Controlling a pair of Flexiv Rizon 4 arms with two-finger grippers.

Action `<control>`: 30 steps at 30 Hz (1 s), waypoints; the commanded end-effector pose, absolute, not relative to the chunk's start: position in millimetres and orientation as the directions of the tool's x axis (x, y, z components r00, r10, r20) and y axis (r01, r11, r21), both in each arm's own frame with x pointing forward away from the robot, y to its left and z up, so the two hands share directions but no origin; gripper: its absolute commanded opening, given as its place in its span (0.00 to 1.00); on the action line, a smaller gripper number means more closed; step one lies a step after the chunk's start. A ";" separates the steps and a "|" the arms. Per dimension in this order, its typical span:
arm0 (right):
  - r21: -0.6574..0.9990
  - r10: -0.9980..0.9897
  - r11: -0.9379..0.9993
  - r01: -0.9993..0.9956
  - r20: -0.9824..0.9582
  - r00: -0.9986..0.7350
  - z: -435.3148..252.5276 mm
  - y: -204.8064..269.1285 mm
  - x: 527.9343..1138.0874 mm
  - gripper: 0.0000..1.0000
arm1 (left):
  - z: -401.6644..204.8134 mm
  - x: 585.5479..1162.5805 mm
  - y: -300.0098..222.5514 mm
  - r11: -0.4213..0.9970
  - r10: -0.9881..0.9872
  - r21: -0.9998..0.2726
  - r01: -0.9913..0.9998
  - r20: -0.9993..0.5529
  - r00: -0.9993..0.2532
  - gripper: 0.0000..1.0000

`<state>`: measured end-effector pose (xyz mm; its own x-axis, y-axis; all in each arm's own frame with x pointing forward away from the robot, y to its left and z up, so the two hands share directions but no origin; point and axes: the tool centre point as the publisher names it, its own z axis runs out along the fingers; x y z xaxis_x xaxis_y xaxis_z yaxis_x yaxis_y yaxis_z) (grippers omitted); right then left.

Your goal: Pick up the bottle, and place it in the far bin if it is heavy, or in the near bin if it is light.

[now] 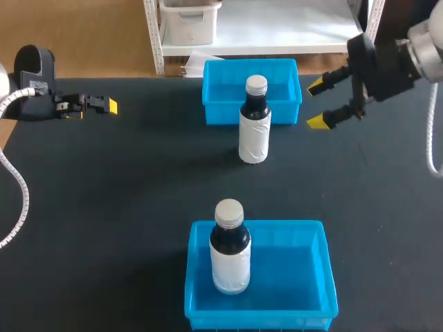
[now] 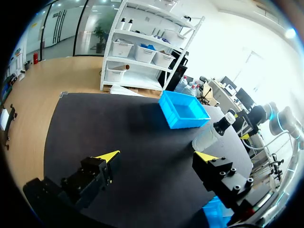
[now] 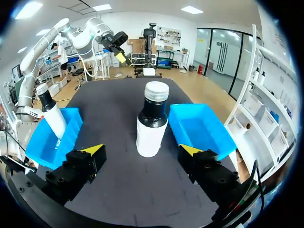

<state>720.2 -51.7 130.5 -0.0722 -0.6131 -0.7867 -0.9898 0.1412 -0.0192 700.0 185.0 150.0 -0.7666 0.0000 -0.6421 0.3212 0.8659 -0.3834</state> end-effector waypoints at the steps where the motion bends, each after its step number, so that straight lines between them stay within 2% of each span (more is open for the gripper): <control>1: 0.042 -0.598 0.044 -0.998 -0.799 -0.060 121.0 -40.4 760.7 1.00 | 150.0 700.0 185.0 0.866 0.000 -0.383 0.321 -0.642 -0.767 1.00; 10: 0.041 -0.581 -0.009 -0.999 -0.814 -0.029 116.7 -15.2 769.6 1.00 | 150.0 700.0 185.0 0.866 0.000 -0.383 0.321 -0.642 -0.767 1.00; 30: 0.036 -0.561 -0.037 -0.999 -0.828 -0.009 128.0 24.3 749.4 1.00 | 150.0 700.0 185.0 0.866 0.000 -0.383 0.321 -0.642 -0.767 1.00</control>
<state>754.2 20.9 128.1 -0.0092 -0.5573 -0.8303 -0.9980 -0.0474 0.0429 700.0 185.0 150.0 -0.7666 0.0000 -0.6421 0.3212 0.8659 -0.3834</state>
